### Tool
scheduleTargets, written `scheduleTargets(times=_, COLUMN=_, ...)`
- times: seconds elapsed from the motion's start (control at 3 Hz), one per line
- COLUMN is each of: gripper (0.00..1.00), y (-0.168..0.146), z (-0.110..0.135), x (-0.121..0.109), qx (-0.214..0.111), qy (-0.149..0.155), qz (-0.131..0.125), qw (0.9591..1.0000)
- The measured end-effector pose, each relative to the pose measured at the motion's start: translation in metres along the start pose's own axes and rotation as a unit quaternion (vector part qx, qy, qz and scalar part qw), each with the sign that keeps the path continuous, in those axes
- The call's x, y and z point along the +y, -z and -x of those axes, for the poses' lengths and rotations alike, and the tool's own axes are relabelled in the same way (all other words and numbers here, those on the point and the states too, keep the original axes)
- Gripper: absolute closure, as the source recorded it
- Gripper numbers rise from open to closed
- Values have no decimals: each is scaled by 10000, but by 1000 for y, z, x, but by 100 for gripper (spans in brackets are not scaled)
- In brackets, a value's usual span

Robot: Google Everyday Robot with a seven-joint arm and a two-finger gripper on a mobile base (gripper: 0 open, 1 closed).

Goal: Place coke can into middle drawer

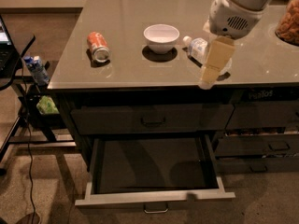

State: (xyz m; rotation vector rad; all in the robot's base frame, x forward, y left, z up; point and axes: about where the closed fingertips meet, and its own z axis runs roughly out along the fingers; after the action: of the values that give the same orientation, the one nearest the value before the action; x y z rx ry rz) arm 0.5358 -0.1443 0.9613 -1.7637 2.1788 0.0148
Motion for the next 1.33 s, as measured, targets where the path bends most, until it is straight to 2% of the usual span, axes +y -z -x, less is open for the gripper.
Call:
scheduleTargets(times=0.33, gripper=0, y=-15, z=29, x=-12, qx=-401, qy=-184, qz=-84, qw=9990)
scheduleTargets(times=0.67, gripper=0, y=-24, z=87, x=-49, qx=-506, qy=-294, qz=-237, qw=9980)
scheduleTargets(times=1.0, gripper=0, y=-22, z=95, x=-50, qx=-539, qy=-255, qz=-245, qw=9979)
scheduleTargets(times=1.33, gripper=0, y=-35, z=104, x=-47, qx=-606, qy=-214, qz=-230, qw=9977)
